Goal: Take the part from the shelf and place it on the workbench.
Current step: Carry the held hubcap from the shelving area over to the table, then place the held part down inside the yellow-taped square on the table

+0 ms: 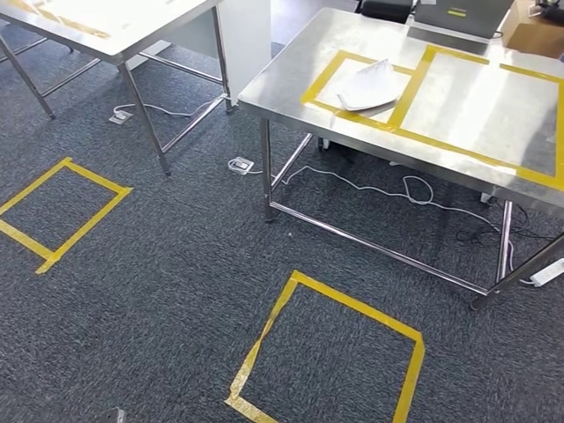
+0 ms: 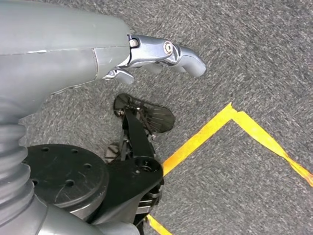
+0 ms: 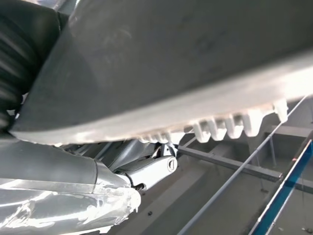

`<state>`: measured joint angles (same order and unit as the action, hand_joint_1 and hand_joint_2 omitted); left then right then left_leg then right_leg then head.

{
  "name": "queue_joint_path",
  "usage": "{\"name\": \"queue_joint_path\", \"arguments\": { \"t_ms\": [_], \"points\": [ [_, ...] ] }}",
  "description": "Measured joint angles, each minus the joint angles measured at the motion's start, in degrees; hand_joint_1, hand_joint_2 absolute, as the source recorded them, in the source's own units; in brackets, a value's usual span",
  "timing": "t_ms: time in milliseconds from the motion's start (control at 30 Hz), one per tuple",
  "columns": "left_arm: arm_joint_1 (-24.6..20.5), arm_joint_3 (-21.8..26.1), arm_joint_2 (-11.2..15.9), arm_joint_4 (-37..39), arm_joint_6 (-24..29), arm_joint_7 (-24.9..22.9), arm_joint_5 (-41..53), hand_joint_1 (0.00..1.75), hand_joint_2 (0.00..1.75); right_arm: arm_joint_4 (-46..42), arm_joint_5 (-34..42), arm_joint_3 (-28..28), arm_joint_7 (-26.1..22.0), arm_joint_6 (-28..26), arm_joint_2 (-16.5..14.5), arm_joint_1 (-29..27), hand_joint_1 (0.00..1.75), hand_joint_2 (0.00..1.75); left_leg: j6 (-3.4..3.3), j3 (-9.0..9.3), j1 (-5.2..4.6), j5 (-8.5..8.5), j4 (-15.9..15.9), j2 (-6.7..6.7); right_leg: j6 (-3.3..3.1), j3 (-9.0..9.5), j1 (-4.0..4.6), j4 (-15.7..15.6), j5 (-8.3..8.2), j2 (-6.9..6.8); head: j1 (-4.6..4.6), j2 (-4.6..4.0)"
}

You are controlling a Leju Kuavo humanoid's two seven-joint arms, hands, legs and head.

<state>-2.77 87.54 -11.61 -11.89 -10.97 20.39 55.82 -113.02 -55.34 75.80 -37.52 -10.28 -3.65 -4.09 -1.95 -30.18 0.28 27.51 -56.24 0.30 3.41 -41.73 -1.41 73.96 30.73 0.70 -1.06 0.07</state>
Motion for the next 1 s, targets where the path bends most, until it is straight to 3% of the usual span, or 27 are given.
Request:
{"name": "queue_joint_path", "arguments": {
  "t_ms": [33,67,133,200,233,267,333,400,433,500,567,600,633,700,733,767,833,900,933,1000],
  "points": [
    [0.1,0.0,0.0,0.0,0.0,0.0,0.0,0.00,1.75,0.0,-0.1,0.0,0.1,0.0,0.2,0.0,1.75,1.75,0.34,0.26,0.21,0.27,0.0,0.04,0.18,-0.36,-0.26,0.3,-0.33,-0.11,-0.01,0.00],
    [0.2,0.0,0.0,0.0,0.0,0.0,0.1,0.00,1.75,0.0,-0.1,-0.1,0.1,0.0,0.3,0.0,1.75,1.75,0.77,0.67,0.53,0.58,-0.1,0.07,0.49,0.46,-0.62,-1.6,-1.75,-0.23,-0.01,0.00],
    [0.3,0.0,0.1,0.0,0.0,0.0,0.1,0.00,1.75,0.1,-0.2,-0.2,0.1,0.1,0.5,0.0,1.75,1.75,2.01,1.74,1.18,1.39,-0.3,0.09,1.59,4.04,-1.44,-9.2,-5.19,-0.52,-0.15,0.00],
    [0.4,0.0,0.3,-0.1,0.0,0.0,0.1,0.00,1.75,0.3,-0.2,-0.3,0.2,0.1,0.6,0.1,1.75,1.75,3.33,2.41,1.29,2.32,-0.5,0.13,1.92,6.33,-1.72,-13.9,-5.58,-0.56,-0.34,0.00],
    [0.4,0.0,0.4,-0.1,0.0,0.0,0.1,0.00,1.75,0.4,-0.2,-0.3,0.2,0.1,0.6,0.1,1.75,1.75,3.82,2.70,1.25,2.67,-0.5,0.14,1.68,6.43,-1.62,-14.1,-4.76,-0.42,-0.27,0.00],
    [0.4,0.0,0.4,-0.1,0.0,0.0,0.1,0.00,1.75,0.4,-0.2,-0.3,0.2,0.1,0.7,0.1,1.75,1.75,4.17,2.89,1.31,2.83,-0.5,0.15,0.94,6.70,-1.54,-14.0,-4.38,-0.21,-0.13,0.00],
    [0.2,0.0,0.2,-0.1,-0.1,0.2,0.2,0.00,1.75,0.3,-0.2,-0.3,0.2,0.0,0.9,-0.1,1.75,1.75,4.69,2.30,1.60,1.82,-2.6,0.09,-0.05,7.70,-1.37,-13.8,-3.78,0.15,0.31,0.00],
    [-0.1,0.0,0.0,-0.1,-0.2,0.8,0.3,0.00,1.75,0.1,0.1,-0.4,0.5,0.2,1.0,-0.4,1.75,1.75,4.84,-1.85,1.55,0.93,-9.3,0.05,-0.94,9.22,-1.11,-13.9,-2.75,0.26,0.52,0.00],
    [0.0,0.0,0.0,-0.1,-0.3,1.2,0.3,0.00,1.75,0.0,0.4,-0.4,0.8,0.4,1.0,-0.6,1.75,1.75,4.71,-4.87,1.38,1.71,-13.3,0.05,-1.24,9.94,-0.98,-14.1,-2.18,0.29,0.55,0.00],
    [0.3,-0.1,0.0,-0.1,-0.3,1.6,0.3,0.00,1.75,-0.5,1.1,-0.4,1.2,1.1,1.0,-0.9,1.75,1.75,4.28,-10.33,0.90,5.44,-18.3,0.04,-1.61,11.60,-0.75,-14.5,-0.96,0.60,0.69,0.00],
    [0.7,-0.1,0.0,-0.1,-0.3,1.7,0.2,0.00,1.75,-1.0,1.4,-0.4,1.3,1.7,1.0,-1.2,1.75,1.75,3.46,-12.83,0.18,7.99,-17.6,0.02,-1.64,13.96,-0.55,-15.1,0.23,0.98,0.73,0.00],
    [0.8,-0.1,0.0,-0.1,-0.2,1.8,0.1,0.00,1.75,-1.2,1.4,-0.5,1.3,1.8,1.0,-1.2,1.75,1.75,2.80,-13.12,-0.31,7.07,-15.2,-0.04,-1.61,15.29,-0.46,-15.5,0.86,1.17,0.75,0.00],
    [0.9,-0.1,0.0,-0.1,-0.1,1.7,0.1,0.00,1.75,-1.3,1.3,-0.5,1.2,1.9,1.0,-1.2,1.75,1.75,1.98,-13.05,-0.86,3.72,-12.0,-0.15,-1.56,16.39,-0.42,-15.9,1.47,1.32,0.79,0.00],
    [1.3,-0.1,0.1,-0.1,0.1,1.6,0.1,0.00,1.75,-1.3,1.1,-0.6,1.2,1.9,0.8,-1.1,1.75,1.75,0.65,-12.82,-1.94,-5.56,-5.0,-0.64,-1.25,18.10,-0.08,-16.4,2.93,1.87,0.82,0.00],
    [1.5,-0.1,0.0,-0.1,0.1,1.5,0.2,0.00,1.75,-1.3,1.0,-0.6,1.1,2.0,0.7,-1.1,1.75,1.75,0.47,-12.66,-2.18,-8.95,-2.9,-0.93,-1.08,18.78,0.18,-16.7,3.77,2.14,0.79,-0.01],
    [1.6,-0.1,-0.1,-0.1,0.2,1.4,0.2,0.00,1.75,-1.4,0.9,-0.7,1.1,2.0,0.6,-1.1,1.75,1.75,0.59,-12.49,-2.23,-10.11,-1.9,-1.15,-0.94,19.58,0.47,-17.1,4.59,2.39,0.81,-0.01],
    [1.2,-0.1,-0.4,-0.1,0.2,1.3,0.2,0.00,1.75,-1.8,1.0,-0.7,1.0,2.1,0.5,-1.3,1.75,1.75,1.02,-11.74,-1.75,-9.30,-1.9,-1.31,-0.95,21.31,0.81,-18.4,5.99,2.29,0.80,-0.01],
    [0.5,-0.1,-0.7,-0.1,0.1,1.3,0.2,0.00,1.75,-2.3,1.1,-0.7,0.9,2.3,0.5,-1.2,1.75,1.75,0.90,-10.74,-1.40,-8.06,-1.8,-1.32,-0.71,20.89,0.92,-16.1,7.70,1.12,0.62,-0.01],
    [0.4,-0.1,-0.8,-0.1,0.1,1.3,0.2,0.00,1.75,-2.3,1.2,-0.7,0.8,2.4,0.5,-1.1,1.75,1.75,0.70,-10.18,-1.38,-7.47,-1.7,-1.30,-0.49,19.09,0.95,-12.7,9.08,0.43,0.50,-0.01],
    [0.4,-0.1,-1.0,-0.1,0.0,1.3,0.2,0.00,1.75,-2.4,1.1,-0.8,0.8,2.5,0.5,-1.0,1.75,1.75,0.28,-8.97,-1.51,-6.30,-1.8,-1.18,-0.44,13.42,1.13,-4.1,11.66,-0.22,0.42,-0.01]
  ]
}}
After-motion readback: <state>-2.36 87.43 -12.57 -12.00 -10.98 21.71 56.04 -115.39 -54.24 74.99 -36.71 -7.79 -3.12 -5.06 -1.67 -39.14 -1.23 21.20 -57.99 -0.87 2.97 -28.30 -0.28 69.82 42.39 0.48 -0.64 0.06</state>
